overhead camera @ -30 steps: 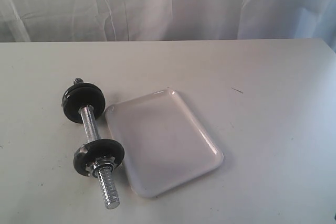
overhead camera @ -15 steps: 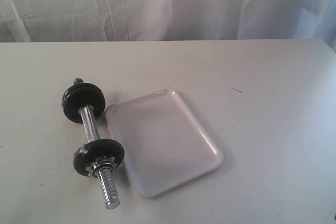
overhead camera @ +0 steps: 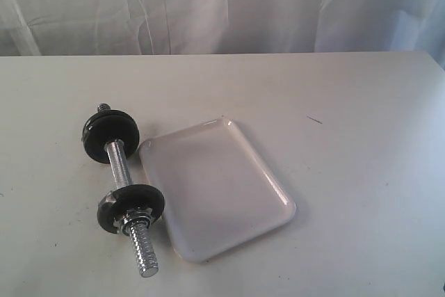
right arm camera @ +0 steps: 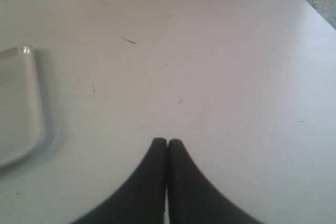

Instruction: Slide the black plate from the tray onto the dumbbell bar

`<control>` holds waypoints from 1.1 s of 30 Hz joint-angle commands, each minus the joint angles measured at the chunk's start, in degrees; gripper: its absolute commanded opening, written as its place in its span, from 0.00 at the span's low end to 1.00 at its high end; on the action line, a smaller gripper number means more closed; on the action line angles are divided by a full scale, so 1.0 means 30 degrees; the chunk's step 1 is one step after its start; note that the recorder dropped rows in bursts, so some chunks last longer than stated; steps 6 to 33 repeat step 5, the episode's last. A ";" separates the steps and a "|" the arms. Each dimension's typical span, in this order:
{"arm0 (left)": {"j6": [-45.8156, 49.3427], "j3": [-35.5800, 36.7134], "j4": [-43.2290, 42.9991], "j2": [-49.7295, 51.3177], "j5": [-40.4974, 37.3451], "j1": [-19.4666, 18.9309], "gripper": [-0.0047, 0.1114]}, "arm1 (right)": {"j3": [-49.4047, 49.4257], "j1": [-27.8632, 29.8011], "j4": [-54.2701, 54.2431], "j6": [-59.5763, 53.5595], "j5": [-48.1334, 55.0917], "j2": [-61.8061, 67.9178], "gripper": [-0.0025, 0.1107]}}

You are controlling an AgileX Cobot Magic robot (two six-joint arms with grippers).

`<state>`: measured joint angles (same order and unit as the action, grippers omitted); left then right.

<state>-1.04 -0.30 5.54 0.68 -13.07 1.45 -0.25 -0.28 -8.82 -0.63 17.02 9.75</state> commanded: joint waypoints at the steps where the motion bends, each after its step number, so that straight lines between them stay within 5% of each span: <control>1: -0.0066 0.0100 0.0059 -0.0140 -0.0066 -0.0039 0.04 | 0.0082 0.0092 0.0129 0.0096 -0.0183 -0.0088 0.02; 33: -0.0066 0.0100 0.0059 -0.0140 -0.0066 -0.0039 0.04 | 0.0082 0.0092 0.0129 0.0096 -0.0183 -0.0088 0.02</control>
